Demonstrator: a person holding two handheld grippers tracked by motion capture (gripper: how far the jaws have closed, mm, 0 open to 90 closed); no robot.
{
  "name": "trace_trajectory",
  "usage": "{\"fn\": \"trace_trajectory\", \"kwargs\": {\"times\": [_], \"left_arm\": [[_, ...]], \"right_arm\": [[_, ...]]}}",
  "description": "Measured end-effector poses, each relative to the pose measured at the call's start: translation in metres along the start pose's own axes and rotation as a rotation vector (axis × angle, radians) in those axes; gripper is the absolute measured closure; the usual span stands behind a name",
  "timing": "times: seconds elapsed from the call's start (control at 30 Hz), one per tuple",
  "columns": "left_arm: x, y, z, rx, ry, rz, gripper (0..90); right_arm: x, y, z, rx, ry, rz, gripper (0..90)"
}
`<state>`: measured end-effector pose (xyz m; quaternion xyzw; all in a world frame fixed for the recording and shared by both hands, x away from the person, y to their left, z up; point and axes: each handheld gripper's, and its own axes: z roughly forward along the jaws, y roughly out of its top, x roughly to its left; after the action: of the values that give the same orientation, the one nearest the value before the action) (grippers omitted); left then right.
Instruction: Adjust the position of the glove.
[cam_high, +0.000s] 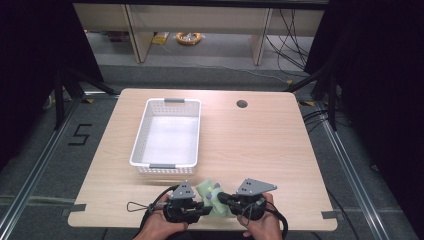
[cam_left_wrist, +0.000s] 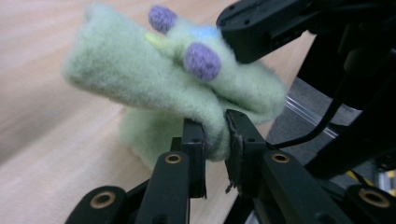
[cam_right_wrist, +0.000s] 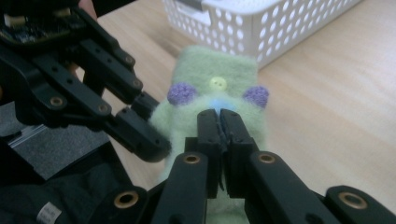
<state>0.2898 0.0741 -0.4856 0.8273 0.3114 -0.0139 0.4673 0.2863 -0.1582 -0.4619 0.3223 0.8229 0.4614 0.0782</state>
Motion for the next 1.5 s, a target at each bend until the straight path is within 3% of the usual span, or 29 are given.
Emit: {"fn": "trace_trajectory", "kwargs": {"times": [0.13,0.17,0.27,0.3,0.4,0.43,0.5,0.6,0.73,0.77,0.9,0.93,1.1,1.2,1.33,1.43,1.5], "left_arm": [[0.005,-0.001,0.001,0.012,-0.009,-0.025,78.1],[0.008,-0.001,0.000,0.016,-0.007,-0.034,78.0],[0.014,-0.001,-0.001,0.012,0.003,-0.054,77.9],[0.015,-0.001,0.000,0.007,-0.007,-0.072,77.9],[0.016,-0.001,0.001,0.017,-0.002,-0.065,77.9],[0.015,-0.002,0.001,0.023,-0.004,-0.063,77.9],[0.014,-0.003,0.003,0.026,0.000,-0.070,78.0],[0.015,-0.003,0.004,0.038,0.001,-0.048,78.2],[0.016,-0.003,0.005,0.035,0.004,-0.048,78.4],[0.017,-0.003,0.004,0.041,0.009,-0.049,78.4],[0.017,-0.003,0.004,0.040,0.007,-0.044,78.3],[0.017,-0.003,0.004,0.040,0.009,-0.047,78.3],[0.017,-0.002,0.005,0.039,0.008,-0.047,78.1],[0.017,-0.002,0.005,0.041,0.005,-0.042,78.1],[0.016,0.001,0.005,0.035,0.002,-0.035,78.4],[0.016,0.005,0.004,0.018,-0.007,-0.031,78.9],[0.016,0.009,0.002,0.017,-0.008,-0.020,79.3]], "right_arm": [[0.001,-0.009,0.003,0.039,0.011,0.041,87.7],[-0.002,-0.010,0.005,0.017,0.015,0.010,87.7],[0.002,-0.012,0.004,0.046,0.031,0.034,87.7],[0.002,-0.013,0.004,0.044,0.020,0.012,87.7],[0.001,-0.013,0.007,0.052,0.024,0.001,86.4],[0.002,-0.013,0.007,0.060,0.016,0.019,85.5],[-0.002,-0.013,0.009,0.035,0.010,-0.003,81.9],[-0.005,-0.012,0.007,0.040,0.018,-0.003,78.2],[-0.014,-0.011,-0.002,0.049,-0.017,-0.043,75.1],[-0.015,-0.011,-0.003,0.062,-0.008,-0.035,73.7],[-0.017,-0.017,-0.006,0.116,-0.008,-0.085,72.6],[-0.016,-0.018,-0.007,0.129,-0.010,-0.073,71.6],[-0.015,-0.024,0.000,0.182,-0.011,-0.090,61.4],[-0.016,-0.024,0.006,0.199,0.003,-0.109,67.3],[-0.018,-0.023,0.001,0.195,0.006,-0.100,88.9],[-0.016,-0.019,-0.008,0.161,-0.007,-0.092,89.7],[-0.012,-0.016,-0.013,0.156,-0.001,-0.111,89.9]]}}
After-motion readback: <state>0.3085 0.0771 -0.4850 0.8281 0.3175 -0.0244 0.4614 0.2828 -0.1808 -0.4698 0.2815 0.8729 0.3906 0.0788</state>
